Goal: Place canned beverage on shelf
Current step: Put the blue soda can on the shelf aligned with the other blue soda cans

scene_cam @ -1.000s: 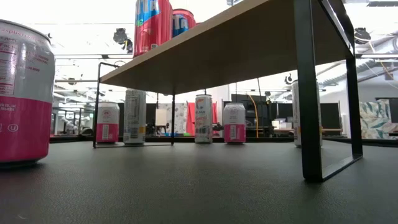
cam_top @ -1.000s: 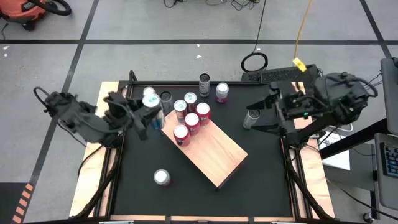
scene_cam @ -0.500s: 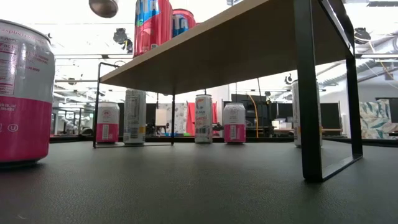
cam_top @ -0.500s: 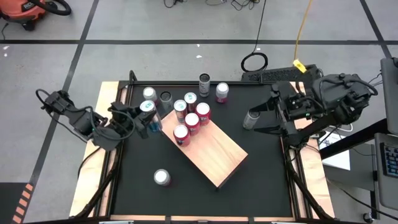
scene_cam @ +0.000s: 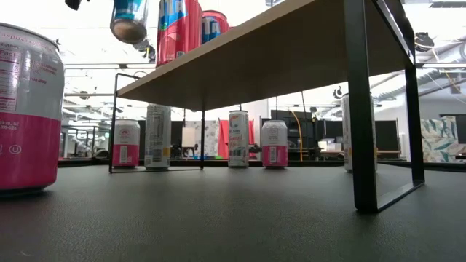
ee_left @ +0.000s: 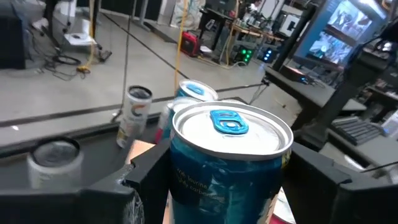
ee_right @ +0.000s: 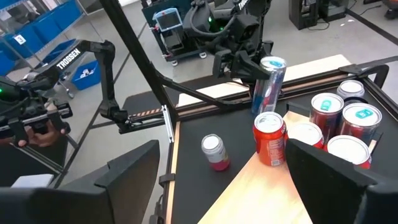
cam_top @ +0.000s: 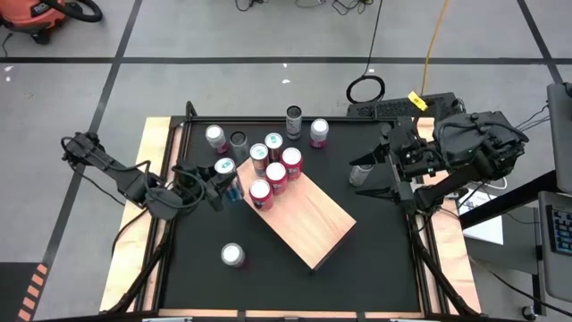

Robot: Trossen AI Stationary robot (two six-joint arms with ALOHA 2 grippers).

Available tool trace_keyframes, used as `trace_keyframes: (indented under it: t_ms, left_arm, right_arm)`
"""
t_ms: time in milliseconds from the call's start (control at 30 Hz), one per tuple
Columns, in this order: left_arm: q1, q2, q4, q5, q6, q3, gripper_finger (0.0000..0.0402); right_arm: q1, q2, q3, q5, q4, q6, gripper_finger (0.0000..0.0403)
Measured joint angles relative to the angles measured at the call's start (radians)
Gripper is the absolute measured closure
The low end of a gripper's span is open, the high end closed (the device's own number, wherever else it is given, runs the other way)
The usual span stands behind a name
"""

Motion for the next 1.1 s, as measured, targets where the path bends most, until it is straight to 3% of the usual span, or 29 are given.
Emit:
trace_keyframes:
  t_ms: [100,300,400,500,733,1100]
  left_arm:
    - [0.052,-0.017,-0.023,0.045,0.042,0.000,0.0153]
    - [0.229,-0.085,-0.030,0.311,0.194,0.000,0.0153]
    - [0.293,-0.125,-0.026,0.377,0.246,0.000,0.0153]
    - [0.317,-0.154,0.058,0.383,0.283,-0.030,0.0153]
    - [0.292,-0.159,0.426,0.381,0.366,-0.202,0.0153]
    - [0.265,-0.148,0.447,0.349,0.370,-0.244,0.0153]
  right_arm:
    - [0.000,0.000,0.000,0.000,0.000,-0.001,0.0078]
    - [0.000,0.000,0.000,0.001,-0.001,-0.001,0.0078]
    - [0.000,0.000,0.000,0.002,-0.001,-0.001,0.0078]
    - [0.000,0.000,0.000,0.002,-0.001,0.004,0.0078]
    - [0.000,0.000,0.000,0.002,-0.001,0.026,0.0078]
    - [0.000,-0.001,0.000,0.003,-0.001,0.026,0.0078]
